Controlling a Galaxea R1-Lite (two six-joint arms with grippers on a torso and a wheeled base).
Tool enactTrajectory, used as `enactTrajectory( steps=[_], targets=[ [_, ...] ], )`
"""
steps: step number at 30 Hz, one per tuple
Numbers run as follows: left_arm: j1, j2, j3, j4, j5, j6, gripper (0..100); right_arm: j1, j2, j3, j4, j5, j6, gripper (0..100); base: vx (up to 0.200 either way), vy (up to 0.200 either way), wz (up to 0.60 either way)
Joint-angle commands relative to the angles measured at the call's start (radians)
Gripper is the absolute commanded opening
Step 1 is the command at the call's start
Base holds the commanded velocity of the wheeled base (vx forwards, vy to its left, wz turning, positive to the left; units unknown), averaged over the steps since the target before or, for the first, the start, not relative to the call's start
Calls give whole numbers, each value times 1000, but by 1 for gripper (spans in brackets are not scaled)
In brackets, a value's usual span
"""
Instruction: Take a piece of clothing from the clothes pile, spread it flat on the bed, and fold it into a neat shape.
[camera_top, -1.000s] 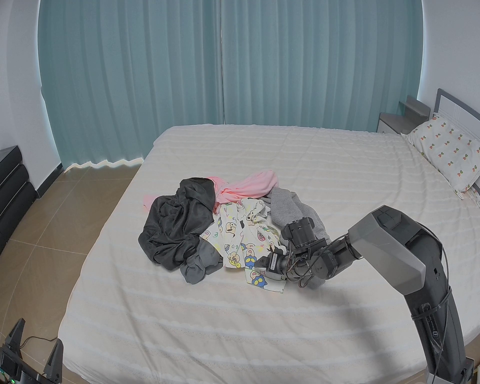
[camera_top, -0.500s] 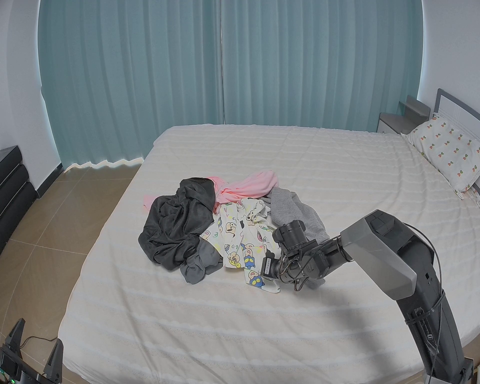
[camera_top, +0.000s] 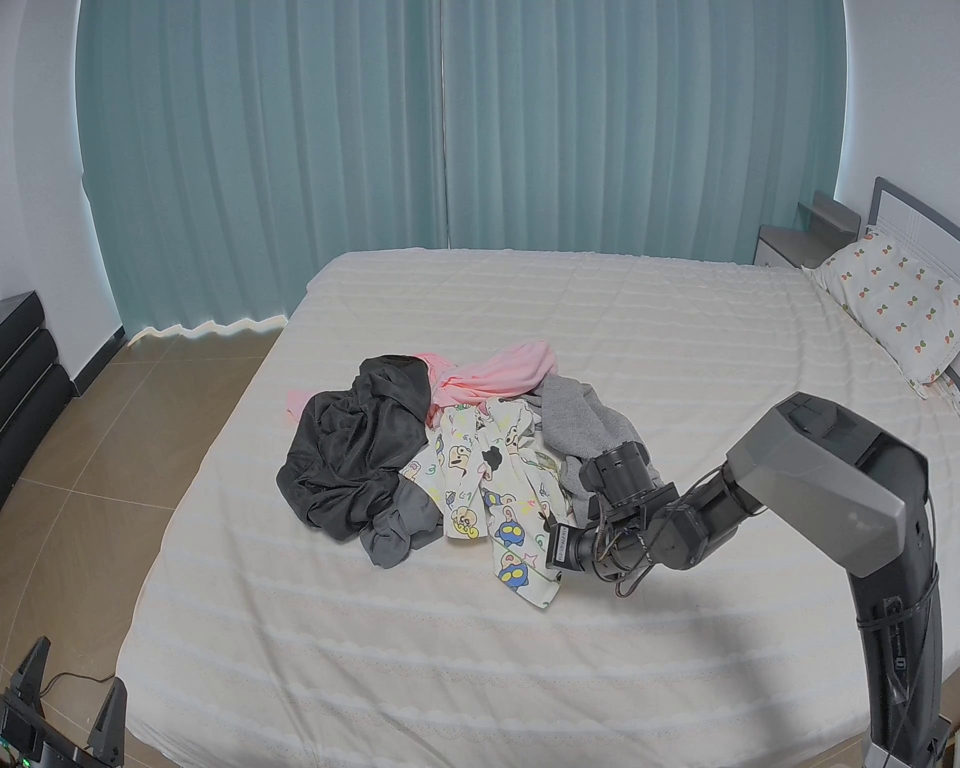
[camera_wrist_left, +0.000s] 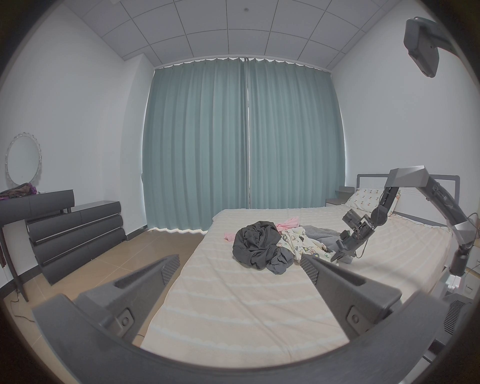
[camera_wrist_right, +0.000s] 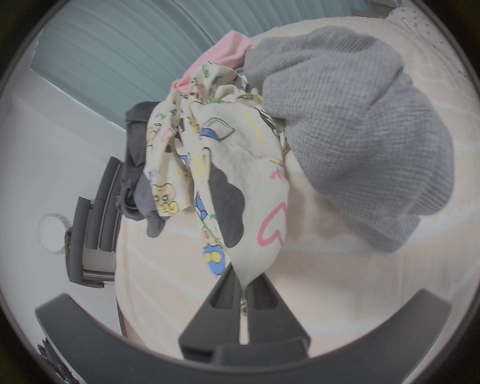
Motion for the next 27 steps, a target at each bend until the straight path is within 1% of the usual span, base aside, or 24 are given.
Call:
enactTrajectory(
  steps=[1,3,5,7,9,10,16,19,21,24,26,27],
  targets=[
    [0,-18,18,0,1,0,100,0,-214,260,-182,94,-7,0,0,0,0],
    [0,-18,18,0,-1,0,100,-2,-249,320,-237,111,-7,0,0,0,0],
    [0,-18,18,0,-1,0,100,-3,-263,344,-260,111,-7,0,0,0,0],
    [0,-18,18,0,-1,0,100,-6,-297,401,-323,113,-7,0,0,0,0],
    [0,-18,18,0,-1,0,100,-6,-297,401,-323,113,-7,0,0,0,0],
    [0,-18,18,0,1,0,100,-11,-338,455,-389,114,-4,0,0,0,0],
    [0,-18,18,0,1,0,100,-9,-482,561,-545,120,-1,0,0,0,0],
    [0,-18,18,0,-1,0,100,-9,-527,576,-568,137,-1,0,0,0,0],
    [0,-18,18,0,-1,0,100,-9,-600,582,-570,156,-1,0,0,0,0],
    [0,-18,18,0,1,1,100,-5,-680,578,-565,160,-6,0,0,0,0],
    [0,-18,18,0,-1,3,100,-2,-694,576,-564,160,-6,0,0,0,0],
    [0,-18,18,0,-2,1,100,1,-737,575,-560,159,-12,0,0,0,0]
  ],
)
